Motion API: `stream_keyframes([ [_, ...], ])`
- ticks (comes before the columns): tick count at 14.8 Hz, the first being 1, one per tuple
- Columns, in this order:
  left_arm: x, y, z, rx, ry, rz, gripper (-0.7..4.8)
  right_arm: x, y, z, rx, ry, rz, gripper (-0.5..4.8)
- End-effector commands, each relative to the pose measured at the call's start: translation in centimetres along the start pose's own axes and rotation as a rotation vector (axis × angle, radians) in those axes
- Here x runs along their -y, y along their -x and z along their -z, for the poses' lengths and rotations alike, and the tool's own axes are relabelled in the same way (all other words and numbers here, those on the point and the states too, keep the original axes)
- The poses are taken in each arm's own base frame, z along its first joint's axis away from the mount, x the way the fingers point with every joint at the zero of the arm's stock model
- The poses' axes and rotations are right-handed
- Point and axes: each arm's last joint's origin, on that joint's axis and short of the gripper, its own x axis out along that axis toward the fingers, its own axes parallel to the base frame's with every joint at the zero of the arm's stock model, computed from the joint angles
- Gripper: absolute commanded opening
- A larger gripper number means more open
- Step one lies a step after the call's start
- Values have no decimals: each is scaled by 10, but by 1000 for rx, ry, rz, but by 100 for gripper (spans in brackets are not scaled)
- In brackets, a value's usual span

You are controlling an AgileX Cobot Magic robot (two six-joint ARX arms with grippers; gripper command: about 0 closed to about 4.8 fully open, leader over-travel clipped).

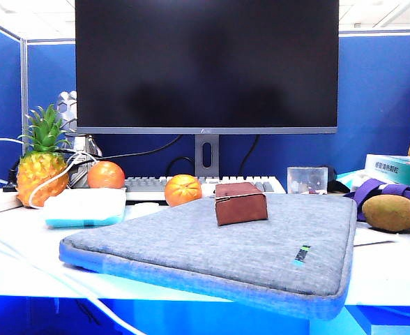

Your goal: Close the glasses case.

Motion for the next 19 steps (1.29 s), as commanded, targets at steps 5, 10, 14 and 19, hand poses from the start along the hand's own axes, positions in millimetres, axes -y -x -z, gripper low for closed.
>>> stream_keyframes([
  [5, 13, 30, 31, 100, 95, -28, 372, 4, 5, 84, -40, -140, -20, 109],
  [10, 17, 29, 45, -50, 150, 16, 372, 5, 5, 85, -39, -140, 29, 108],
  [14, 19, 30, 54, -142, 176, 30, 372, 5, 5, 85, -44, -148, 35, 108],
  [19, 19, 30, 54, -143, 176, 30, 372, 5, 5, 85, -44, -148, 35, 108],
])
